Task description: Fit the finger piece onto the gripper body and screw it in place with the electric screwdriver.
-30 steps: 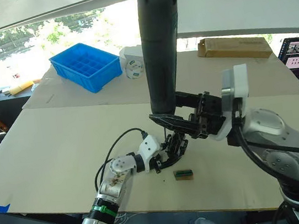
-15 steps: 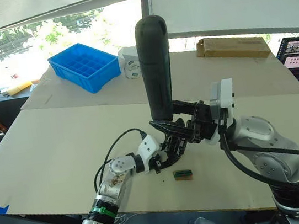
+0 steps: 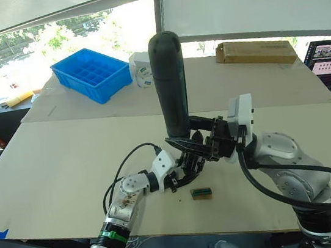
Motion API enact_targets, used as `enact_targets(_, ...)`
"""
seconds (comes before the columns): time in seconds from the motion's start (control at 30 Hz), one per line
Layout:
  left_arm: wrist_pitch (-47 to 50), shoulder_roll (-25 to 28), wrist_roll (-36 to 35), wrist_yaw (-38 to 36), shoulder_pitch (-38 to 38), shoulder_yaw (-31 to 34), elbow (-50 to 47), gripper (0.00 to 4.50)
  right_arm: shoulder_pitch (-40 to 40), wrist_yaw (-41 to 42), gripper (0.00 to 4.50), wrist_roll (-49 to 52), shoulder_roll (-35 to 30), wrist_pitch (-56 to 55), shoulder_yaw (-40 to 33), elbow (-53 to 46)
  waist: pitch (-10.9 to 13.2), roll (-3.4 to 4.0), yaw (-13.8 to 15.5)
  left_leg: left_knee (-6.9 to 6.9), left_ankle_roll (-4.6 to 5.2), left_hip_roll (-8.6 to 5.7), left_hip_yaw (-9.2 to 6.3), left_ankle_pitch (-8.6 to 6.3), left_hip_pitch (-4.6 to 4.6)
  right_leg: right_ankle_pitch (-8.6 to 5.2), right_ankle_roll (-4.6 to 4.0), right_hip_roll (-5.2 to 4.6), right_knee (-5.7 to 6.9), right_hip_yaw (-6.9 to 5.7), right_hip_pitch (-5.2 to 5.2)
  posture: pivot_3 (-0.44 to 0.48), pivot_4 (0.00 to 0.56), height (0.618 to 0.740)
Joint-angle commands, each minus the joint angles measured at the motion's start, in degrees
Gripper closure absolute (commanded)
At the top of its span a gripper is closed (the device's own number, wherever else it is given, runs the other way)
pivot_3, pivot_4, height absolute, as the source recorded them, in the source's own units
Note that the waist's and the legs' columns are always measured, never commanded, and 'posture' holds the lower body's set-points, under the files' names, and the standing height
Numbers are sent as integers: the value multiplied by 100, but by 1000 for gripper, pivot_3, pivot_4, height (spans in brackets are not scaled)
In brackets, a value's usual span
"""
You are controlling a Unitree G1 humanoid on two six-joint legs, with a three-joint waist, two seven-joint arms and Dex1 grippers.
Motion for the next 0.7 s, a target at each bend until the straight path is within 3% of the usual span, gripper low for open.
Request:
enact_targets(0.03, 197, -26, 27, -56, 120, -183, 66, 2236, -34, -9, 2609, -16, 77, -237, -77, -175, 0, 0, -1, 0, 0, 0, 0, 0, 0, 0, 0, 0, 0, 0, 0, 0, 150, 740)
enact_targets(0.7, 190, -32, 36, -52, 131, -190, 104, 2236, -103, 7, 2609, -330, 111, -170, 16, -115, 0, 0, -2, 0, 0, 0, 0, 0, 0, 0, 0, -1, 0, 0, 0, 0, 150, 740)
